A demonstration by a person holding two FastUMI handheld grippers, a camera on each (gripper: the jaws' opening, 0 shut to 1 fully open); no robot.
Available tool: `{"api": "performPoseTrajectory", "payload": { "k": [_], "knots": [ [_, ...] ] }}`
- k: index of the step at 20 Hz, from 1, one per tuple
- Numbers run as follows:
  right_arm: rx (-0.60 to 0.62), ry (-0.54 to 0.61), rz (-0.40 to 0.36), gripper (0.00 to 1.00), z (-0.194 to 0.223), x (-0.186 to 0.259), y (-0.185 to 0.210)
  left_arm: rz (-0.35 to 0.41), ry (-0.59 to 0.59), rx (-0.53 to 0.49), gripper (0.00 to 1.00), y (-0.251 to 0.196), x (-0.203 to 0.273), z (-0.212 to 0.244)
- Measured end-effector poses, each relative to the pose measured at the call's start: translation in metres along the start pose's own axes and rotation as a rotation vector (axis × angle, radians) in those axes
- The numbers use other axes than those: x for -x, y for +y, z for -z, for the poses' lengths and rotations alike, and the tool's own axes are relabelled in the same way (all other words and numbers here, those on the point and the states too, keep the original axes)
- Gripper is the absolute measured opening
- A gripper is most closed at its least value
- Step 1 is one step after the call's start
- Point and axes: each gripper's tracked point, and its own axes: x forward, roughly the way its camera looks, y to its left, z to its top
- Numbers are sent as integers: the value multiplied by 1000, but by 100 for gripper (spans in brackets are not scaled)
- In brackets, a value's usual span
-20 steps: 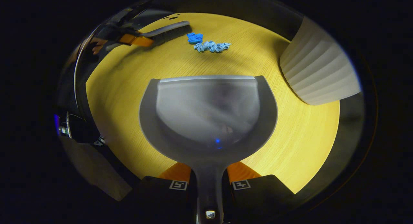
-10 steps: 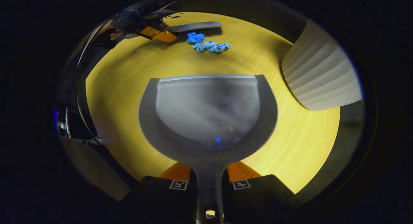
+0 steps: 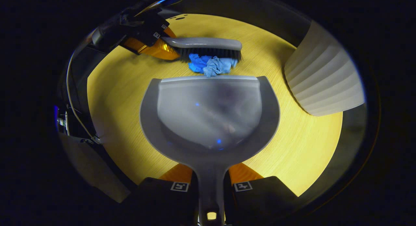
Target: Pick up the small broom and dustpan from the desktop, sweep the trash into the dustpan with the broom, and then empty the trash into the garbage bin.
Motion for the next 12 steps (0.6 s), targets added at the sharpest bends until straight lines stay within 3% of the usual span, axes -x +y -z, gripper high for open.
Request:
{"api": "performPoseTrajectory", "payload": {
  "k": [3, 6, 12],
  "knots": [
    [19, -30, 7, 35, 1, -4, -3, 107, -2, 47, 30, -31, 7, 0],
    [-34, -69, -15, 35, -1, -6, 4, 142, -16, 96, 27, -44, 7, -7],
    [-188, -158, -20, 35, 4, -14, 21, 63, -72, 190, 27, -24, 15, -3]
  ]
}}
